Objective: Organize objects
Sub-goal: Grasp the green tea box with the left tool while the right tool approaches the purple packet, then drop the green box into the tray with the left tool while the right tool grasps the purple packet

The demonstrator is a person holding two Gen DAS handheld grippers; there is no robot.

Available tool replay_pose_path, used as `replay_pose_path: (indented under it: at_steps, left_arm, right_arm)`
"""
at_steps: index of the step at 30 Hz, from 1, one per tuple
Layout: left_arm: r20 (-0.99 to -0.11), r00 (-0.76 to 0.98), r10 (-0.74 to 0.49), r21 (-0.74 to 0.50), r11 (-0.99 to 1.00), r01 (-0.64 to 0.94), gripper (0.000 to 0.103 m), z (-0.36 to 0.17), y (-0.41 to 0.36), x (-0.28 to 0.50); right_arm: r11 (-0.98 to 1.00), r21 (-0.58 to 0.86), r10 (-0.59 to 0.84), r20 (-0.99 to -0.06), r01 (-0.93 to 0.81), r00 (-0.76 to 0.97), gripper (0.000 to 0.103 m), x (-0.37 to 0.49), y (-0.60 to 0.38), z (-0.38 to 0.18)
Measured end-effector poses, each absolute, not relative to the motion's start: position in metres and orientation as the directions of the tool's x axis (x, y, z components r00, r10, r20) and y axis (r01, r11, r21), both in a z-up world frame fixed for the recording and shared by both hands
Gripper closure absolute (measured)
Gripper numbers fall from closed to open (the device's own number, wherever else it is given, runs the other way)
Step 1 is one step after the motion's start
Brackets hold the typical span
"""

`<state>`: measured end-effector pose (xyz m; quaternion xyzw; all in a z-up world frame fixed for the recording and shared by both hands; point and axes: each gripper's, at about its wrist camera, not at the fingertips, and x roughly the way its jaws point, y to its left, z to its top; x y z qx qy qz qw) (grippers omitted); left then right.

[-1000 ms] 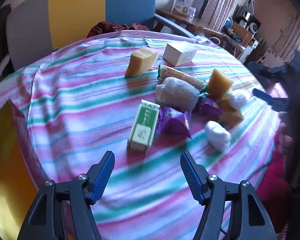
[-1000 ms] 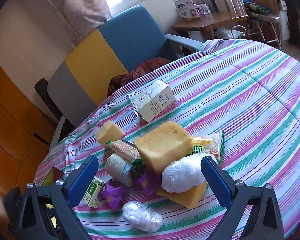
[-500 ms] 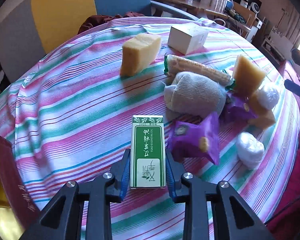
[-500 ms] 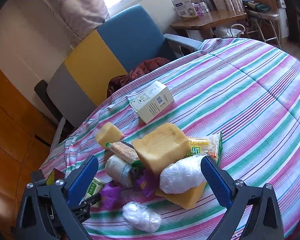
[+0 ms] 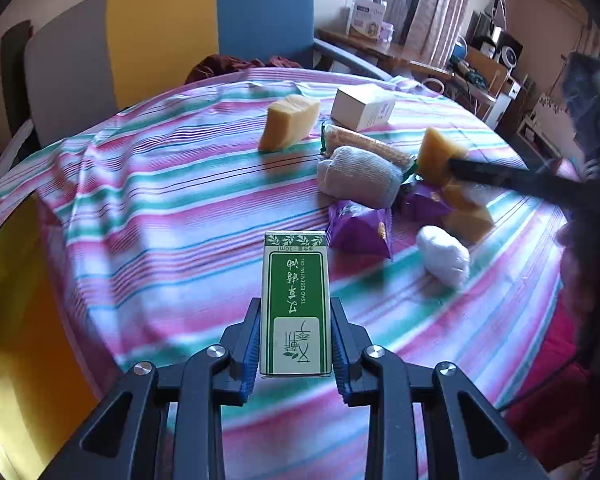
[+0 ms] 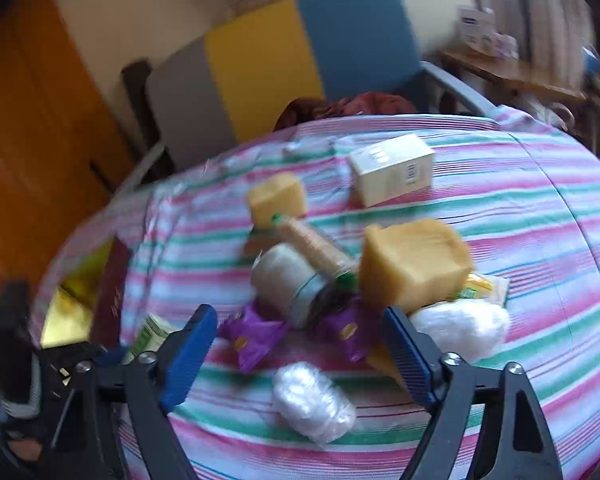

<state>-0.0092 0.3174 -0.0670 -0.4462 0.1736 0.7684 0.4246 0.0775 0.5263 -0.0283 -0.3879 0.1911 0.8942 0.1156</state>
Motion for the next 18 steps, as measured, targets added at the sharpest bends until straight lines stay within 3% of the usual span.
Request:
replay_pose_path:
  at_steps: [5, 18]
  left_arm:
    - [-0.807, -0.260, 0.530, -0.122, -0.580, -0.805, 0.073, -0.050, 0.294, 0.003]
    - [-0.767, -0.286, 0.575, -0.191, -0.629, -0.753, 0.073, -0.028, 0.223, 0.006]
  right_arm:
    - [-0.960, 0.130, 0.047, -0.796, -0.246, -0.603, 0.035, 0.060, 0.492, -0.046]
    - [-0.998, -0.026, 0.047, -0.905, -0.054, -0.423, 0.035, -0.013, 0.467, -0.078]
